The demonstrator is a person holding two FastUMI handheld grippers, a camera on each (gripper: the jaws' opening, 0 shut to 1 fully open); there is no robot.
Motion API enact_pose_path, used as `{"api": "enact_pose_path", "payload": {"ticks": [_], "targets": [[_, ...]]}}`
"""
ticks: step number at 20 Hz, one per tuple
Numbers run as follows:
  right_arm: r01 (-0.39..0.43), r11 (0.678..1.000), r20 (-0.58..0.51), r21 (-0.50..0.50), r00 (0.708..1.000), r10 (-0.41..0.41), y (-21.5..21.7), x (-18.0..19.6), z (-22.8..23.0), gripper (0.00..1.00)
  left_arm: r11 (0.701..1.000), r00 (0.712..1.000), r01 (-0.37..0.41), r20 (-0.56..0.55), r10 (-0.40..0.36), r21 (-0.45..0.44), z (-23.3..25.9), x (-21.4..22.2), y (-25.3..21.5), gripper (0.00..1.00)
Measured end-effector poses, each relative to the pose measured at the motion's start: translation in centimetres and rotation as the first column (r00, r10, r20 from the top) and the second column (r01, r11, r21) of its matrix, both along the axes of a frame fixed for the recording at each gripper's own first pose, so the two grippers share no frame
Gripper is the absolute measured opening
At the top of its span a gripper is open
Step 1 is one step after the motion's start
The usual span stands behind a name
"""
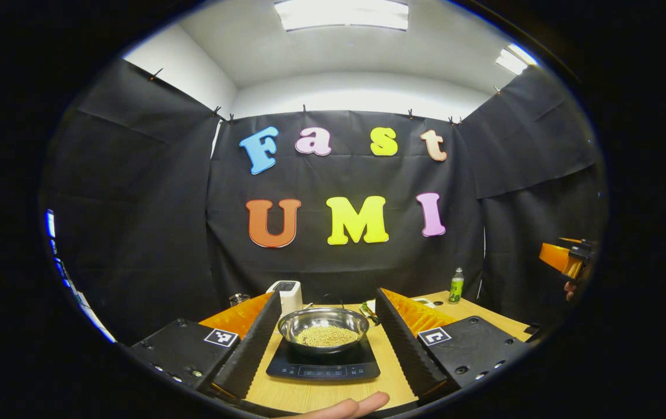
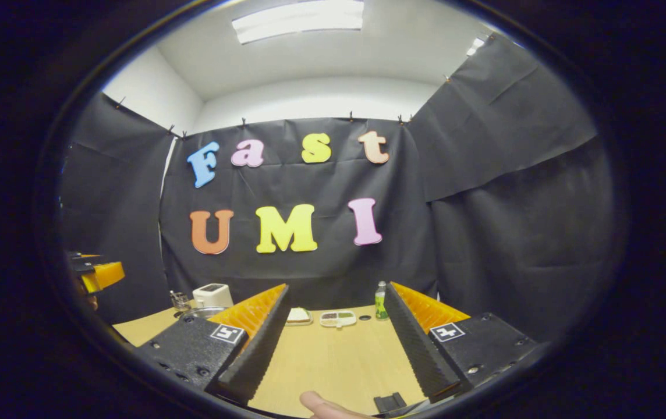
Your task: First push the handle of the pot to place it horizontally, then grasp the pot with both hands and set it on the induction cooktop.
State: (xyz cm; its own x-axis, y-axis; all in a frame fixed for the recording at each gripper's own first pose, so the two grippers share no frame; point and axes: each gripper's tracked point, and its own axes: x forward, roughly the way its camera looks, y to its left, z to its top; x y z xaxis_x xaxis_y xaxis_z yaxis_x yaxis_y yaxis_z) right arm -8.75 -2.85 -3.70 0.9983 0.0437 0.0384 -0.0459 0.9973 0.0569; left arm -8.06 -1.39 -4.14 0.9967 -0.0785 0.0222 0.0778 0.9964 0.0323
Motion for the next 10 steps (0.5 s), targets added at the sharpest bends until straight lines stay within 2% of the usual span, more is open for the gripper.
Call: {"api": "enact_pose_path", "payload": {"ticks": [2,3,7,10], "targets": [[0.006,1.0,-0.004,-0.022,1.0,-0.006,0.1,0.4,-0.4,0.96,1.0,1.0,-0.005,0.005,0.005,0.021,-0.3,-0.1,0.3,0.96],[0.012,1.0,-0.011,-0.026,1.0,-0.012,0.1,0.5,-0.7,1.0,1.0,1.0,-0.006,0.004,0.006,0.022,-0.4,-0.1,0.4,0.96],[0.007,1.0,-0.035,-0.024,0.999,-0.007,0.5,0.9,-1.4,0.96,1.0,1.0,0.016,-0.015,-0.016,0.001,-0.8,-0.4,0.0,0.96],[0.004,1.0,-0.037,-0.031,0.999,-0.006,0.5,0.9,-1.5,0.96,1.0,1.0,-0.009,-0.002,0.009,0.024,-0.6,-0.2,0.8,0.96]]}}
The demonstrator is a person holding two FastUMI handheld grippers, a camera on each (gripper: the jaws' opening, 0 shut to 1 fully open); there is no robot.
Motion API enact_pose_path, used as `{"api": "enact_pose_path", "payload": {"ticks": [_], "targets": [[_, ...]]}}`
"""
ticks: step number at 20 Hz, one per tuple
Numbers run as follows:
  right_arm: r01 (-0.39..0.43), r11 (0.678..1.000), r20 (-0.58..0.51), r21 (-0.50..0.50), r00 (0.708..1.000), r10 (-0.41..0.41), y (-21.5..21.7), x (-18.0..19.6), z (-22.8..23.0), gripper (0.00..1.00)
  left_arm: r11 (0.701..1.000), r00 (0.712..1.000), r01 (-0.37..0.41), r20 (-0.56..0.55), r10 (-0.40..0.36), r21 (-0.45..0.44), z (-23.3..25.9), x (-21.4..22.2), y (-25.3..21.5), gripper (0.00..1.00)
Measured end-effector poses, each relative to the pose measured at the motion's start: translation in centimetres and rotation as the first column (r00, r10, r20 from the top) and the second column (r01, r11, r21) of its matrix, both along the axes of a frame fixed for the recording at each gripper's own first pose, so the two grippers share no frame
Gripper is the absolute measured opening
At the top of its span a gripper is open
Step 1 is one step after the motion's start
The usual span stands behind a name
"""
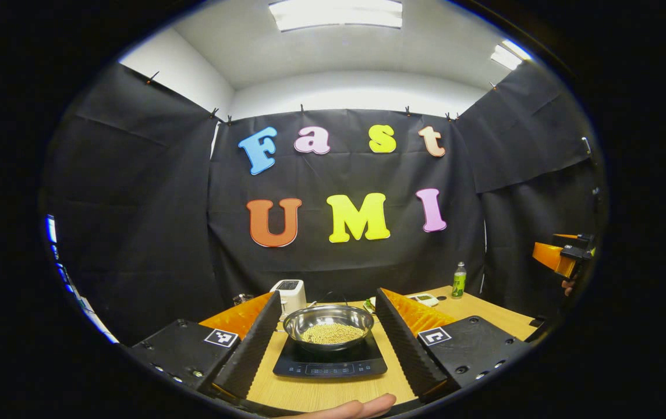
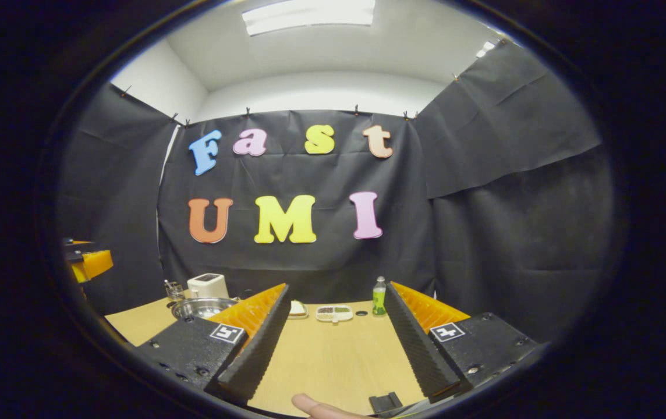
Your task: First push the handle of the pot to place it horizontally, then grasp the pot with both hands and set it on the induction cooktop.
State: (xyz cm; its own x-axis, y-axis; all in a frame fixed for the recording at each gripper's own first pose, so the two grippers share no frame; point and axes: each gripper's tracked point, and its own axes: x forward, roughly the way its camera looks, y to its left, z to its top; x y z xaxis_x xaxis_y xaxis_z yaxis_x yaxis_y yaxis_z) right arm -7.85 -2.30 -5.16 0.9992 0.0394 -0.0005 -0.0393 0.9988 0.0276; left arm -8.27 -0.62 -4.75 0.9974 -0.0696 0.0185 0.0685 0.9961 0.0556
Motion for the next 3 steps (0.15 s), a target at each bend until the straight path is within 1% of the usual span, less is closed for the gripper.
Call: {"api": "enact_pose_path", "payload": {"ticks": [1,2,3], "targets": [[-0.002,1.0,0.002,-0.002,1.0,0.002,0.12,-0.04,-0.03,0.96,1.0,1.0,-0.008,0.002,0.008,0.008,-0.05,0.07,0.12,0.96],[-0.007,1.0,0.001,-0.004,1.0,0.007,0.28,-0.07,-0.06,1.0,1.0,1.0,-0.01,0.002,0.01,0.01,-0.15,0.15,0.07,0.96],[-0.011,1.0,0.001,-0.008,1.0,0.011,0.41,-0.12,-0.16,1.0,1.0,1.0,-0.007,-0.004,0.007,0.008,-0.34,0.18,-0.16,0.96]]}}
